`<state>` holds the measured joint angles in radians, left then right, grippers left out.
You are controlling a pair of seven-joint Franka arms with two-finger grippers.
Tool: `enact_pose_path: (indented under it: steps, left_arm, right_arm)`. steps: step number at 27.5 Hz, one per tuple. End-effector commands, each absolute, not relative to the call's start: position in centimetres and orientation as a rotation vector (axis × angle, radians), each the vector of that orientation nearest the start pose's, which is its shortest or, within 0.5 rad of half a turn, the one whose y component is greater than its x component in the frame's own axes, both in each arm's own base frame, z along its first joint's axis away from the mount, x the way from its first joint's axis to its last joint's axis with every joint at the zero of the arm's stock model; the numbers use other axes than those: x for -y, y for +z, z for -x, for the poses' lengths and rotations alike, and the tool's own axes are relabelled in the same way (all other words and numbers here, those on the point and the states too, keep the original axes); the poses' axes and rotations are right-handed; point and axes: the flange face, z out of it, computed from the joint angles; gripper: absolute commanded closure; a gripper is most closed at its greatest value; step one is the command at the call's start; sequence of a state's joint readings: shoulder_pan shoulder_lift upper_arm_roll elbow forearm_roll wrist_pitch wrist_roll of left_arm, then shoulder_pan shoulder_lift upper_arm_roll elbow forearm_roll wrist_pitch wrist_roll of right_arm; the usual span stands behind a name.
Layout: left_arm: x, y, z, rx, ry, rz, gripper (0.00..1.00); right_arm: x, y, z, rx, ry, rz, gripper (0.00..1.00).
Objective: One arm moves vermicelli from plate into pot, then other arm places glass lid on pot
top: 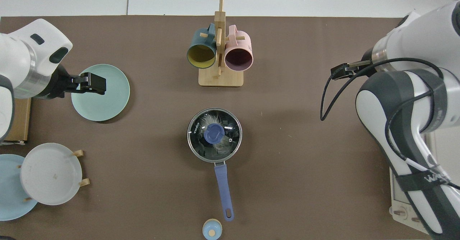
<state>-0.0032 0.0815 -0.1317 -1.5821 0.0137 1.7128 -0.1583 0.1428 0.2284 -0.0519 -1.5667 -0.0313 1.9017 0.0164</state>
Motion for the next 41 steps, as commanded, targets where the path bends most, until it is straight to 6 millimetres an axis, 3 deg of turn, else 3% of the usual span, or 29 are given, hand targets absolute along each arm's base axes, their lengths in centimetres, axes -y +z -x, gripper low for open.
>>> enact_pose_path:
  steps: [1,7,11,19,21,31,35,41]
  left_arm:
    - [7.6,59.2,-58.2,0.02,-0.085,3.157,0.0]
    - [7.6,59.1,-58.2,0.037,-0.083,3.157,0.0]
    - [7.6,59.1,-58.2,0.037,-0.083,3.157,0.0]
    - [7.5,59.1,-58.2,0.035,-0.083,3.157,0.0]
    - [7.5,59.2,-58.2,0.035,-0.085,3.157,0.0]
    - [7.6,59.1,-58.2,0.037,-0.083,3.157,0.0]
    - [7.6,59.1,-58.2,0.04,-0.083,3.157,0.0]
    - [7.6,59.2,-58.2,0.04,-0.085,3.157,0.0]
  right_arm:
    - [-3.7,54.4,-64.2,0.107,-0.246,3.167,0.0]
    - [-1.4,59.0,-62.0,0.047,-0.324,3.152,0.0]
    - [0.6,60.1,-60.5,-0.004,-0.28,3.155,0.0]
    - [1.4,62.3,-55.3,-0.024,-0.272,3.139,0.0]
    - [2.7,62.6,-54.6,-0.062,-0.269,3.138,0.0]
    - [4.8,63.8,-54.2,-0.114,-0.276,3.135,0.0]
    - [4.9,64.8,-54.7,-0.118,-0.288,3.128,0.0]
    - [4.6,64.7,-55.3,-0.111,-0.255,3.131,0.0]
